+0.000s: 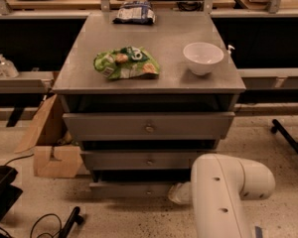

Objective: Close bottom drawer

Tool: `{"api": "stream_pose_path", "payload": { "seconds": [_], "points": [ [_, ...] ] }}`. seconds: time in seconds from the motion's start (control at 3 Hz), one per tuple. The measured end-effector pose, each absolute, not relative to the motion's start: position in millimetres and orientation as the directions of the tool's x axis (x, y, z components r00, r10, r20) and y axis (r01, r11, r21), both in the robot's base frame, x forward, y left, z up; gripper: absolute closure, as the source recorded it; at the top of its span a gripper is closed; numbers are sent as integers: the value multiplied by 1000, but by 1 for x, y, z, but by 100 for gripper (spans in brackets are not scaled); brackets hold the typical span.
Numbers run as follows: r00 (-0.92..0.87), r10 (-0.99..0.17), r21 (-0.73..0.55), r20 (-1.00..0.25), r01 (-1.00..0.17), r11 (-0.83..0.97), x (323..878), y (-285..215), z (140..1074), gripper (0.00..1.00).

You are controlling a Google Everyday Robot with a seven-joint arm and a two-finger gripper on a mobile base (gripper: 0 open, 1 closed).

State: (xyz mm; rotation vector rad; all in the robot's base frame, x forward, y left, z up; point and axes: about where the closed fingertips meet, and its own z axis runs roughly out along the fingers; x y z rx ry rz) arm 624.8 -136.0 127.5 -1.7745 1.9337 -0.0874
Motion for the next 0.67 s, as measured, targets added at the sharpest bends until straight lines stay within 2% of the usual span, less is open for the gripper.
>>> {"api": "stream_pose_path", "payload": {
  "seconds": [0.67],
  "points": [
    [-14,-946,-388,-323,-910,146,638,-140,125,100]
  ]
}}
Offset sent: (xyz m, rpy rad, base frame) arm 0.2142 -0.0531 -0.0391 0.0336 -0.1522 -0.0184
